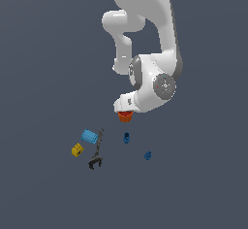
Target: Pick up a designated object from a clutter of objects.
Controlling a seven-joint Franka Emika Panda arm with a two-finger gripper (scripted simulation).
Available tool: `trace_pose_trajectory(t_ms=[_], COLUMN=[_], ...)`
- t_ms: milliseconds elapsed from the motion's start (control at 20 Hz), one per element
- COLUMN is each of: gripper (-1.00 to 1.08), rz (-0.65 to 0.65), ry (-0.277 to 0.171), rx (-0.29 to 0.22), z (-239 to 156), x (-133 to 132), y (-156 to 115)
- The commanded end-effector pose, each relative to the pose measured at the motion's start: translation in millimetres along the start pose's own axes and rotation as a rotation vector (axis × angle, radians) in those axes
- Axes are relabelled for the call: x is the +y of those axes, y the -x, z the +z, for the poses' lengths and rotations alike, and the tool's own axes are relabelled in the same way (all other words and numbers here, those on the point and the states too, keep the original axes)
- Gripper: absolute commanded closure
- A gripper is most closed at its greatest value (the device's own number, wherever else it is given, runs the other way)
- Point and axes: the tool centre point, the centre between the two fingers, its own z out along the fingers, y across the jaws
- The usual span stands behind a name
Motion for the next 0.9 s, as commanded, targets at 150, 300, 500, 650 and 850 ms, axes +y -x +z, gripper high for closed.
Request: trace_pose_trajectory(t_ms=[150,300,500,650,850], gripper=[-0.20,-0.20,-0.20,-0.20,-0.20], rz=[-0.038,-0.048,-0.048,-0.048,-0.049], ry=[0.037,0.046,0.045,0.046,0.046], rx=[-0.065,-0.081,-0.080,-0.081,-0.082], z=[27,34,34,39,53], x=[-14,-17,-17,-17,-17], y=[0,0,0,1,2])
